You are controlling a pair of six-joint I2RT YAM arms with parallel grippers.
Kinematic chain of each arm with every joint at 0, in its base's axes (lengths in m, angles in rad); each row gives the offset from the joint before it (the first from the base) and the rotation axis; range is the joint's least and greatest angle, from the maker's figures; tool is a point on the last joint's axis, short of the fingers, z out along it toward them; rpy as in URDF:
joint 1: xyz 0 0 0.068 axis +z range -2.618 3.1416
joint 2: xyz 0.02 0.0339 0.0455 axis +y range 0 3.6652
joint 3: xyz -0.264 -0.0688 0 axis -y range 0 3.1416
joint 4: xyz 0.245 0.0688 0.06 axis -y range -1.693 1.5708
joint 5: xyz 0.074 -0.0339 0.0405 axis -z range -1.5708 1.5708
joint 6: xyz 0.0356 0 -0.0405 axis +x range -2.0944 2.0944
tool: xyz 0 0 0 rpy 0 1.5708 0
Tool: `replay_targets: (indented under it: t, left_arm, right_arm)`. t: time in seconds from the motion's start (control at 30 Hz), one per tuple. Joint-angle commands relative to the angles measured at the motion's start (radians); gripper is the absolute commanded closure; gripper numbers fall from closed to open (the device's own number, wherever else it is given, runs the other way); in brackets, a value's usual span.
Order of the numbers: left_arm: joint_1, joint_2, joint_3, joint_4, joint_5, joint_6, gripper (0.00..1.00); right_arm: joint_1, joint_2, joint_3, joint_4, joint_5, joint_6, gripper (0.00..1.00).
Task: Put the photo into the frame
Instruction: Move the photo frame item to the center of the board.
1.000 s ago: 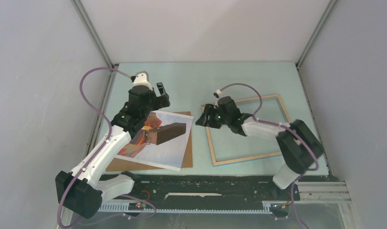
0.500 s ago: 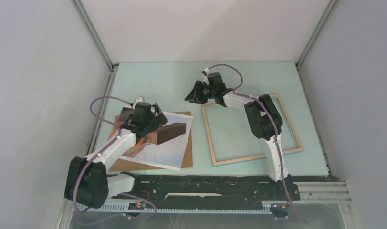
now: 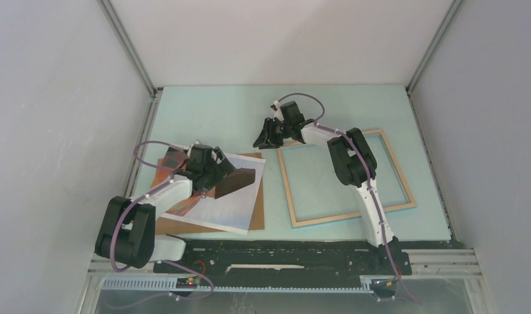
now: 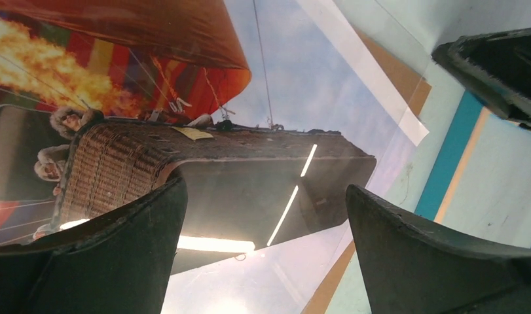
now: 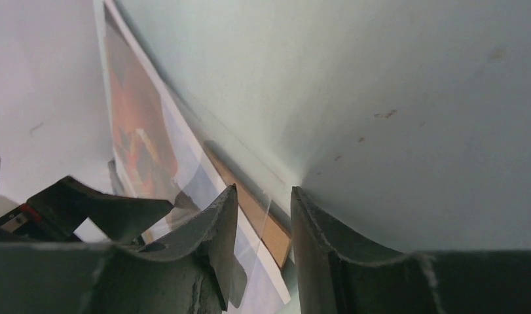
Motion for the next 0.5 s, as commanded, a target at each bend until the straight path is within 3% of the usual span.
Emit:
replay_targets:
  t: [0.0,0.47]
  left_arm:
    - [0.005,0.01,-0.022,0.061,0.014,-0.028,0.0]
    - [0.005,0.012,-0.044,0.098,0.021,-0.036,0.0]
  right_arm:
    - [0.015,0.035,0.039,-0.009,-0.049,-0.015,0.57]
    - [0.016,-0.002,-0.024,0.181,-0.188,0.097,0.69]
